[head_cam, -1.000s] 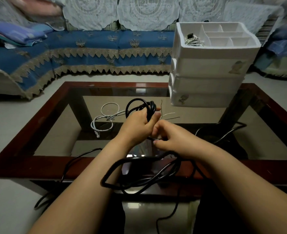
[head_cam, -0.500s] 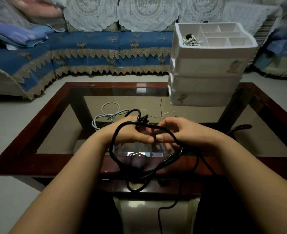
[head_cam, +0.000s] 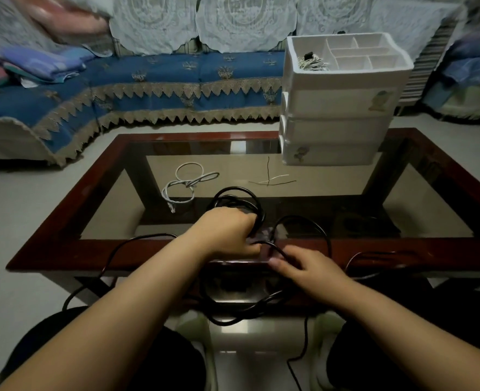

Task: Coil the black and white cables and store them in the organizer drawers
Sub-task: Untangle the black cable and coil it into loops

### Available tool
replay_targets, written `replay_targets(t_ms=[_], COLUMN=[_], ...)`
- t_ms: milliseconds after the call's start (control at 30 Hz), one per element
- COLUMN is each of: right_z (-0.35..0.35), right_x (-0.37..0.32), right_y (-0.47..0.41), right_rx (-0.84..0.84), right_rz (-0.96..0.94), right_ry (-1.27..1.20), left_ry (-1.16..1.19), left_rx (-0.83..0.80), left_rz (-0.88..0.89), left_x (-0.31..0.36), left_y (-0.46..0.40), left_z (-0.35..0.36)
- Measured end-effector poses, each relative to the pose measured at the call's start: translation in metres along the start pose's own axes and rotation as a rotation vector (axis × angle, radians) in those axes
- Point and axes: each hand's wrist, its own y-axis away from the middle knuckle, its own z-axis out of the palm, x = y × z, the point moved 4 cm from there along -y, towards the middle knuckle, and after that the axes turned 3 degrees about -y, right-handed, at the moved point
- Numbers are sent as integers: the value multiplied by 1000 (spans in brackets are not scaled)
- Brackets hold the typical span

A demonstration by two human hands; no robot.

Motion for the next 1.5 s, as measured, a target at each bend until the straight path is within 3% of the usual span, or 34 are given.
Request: replay_targets(t_ms=[100, 200, 267, 333, 433, 500, 533, 600, 700, 833, 933, 1067, 1167, 1233, 1300, 1400, 1433, 1500], right_z=[35, 70, 85, 86, 62, 45, 36, 21, 14, 13, 16, 29, 30, 26, 19, 1, -6, -16], right_x=[23, 39, 45, 39, 31, 33, 32, 27, 14, 19, 31, 51, 74, 81, 70, 41, 31, 10], right_y=[15, 33, 44, 48, 45, 43, 42, 40, 37, 43, 52, 50, 51, 55, 59, 56, 53, 46], right_rx=[-174, -442, -466, -347, 46, 258, 330, 422, 360, 201, 224, 471, 571, 638, 743, 783, 751, 675], right_rz=[59, 252, 380, 313, 203, 205, 202, 192, 149, 24, 48, 174, 309, 308, 176, 91, 130, 190], right_ry=[-170, -646, -868, -712, -227, -112, -182, -591, -1257, -1478, -1287, -741, -186, -43, -97, -279, -197, 191], left_ry=[-132, -198, -205, -194, -96, -17, 4, 14, 86, 280, 366, 600, 1040, 1267, 1249, 1067, 1009, 833], left_rx=[61, 68, 78, 92, 58, 26, 19, 12, 38, 66, 88, 60, -165, -339, -428, -399, -370, -277], left_rz=[97, 146, 135, 112, 48, 0, -14, -29, -103, -222, -302, -388, -393, -321, -275, -255, -267, -288], left_x=[22, 37, 43, 47, 45, 39, 36, 34, 32, 21, 16, 31, 45, 49, 43, 36, 36, 37], left_y=[10, 16, 16, 14, 13, 15, 15, 13, 8, 0, -3, -1, 2, 5, 8, 14, 15, 14], left_z=[5, 8, 8, 7, 8, 8, 8, 11, 19, 26, 26, 21, 27, 31, 31, 24, 22, 24])
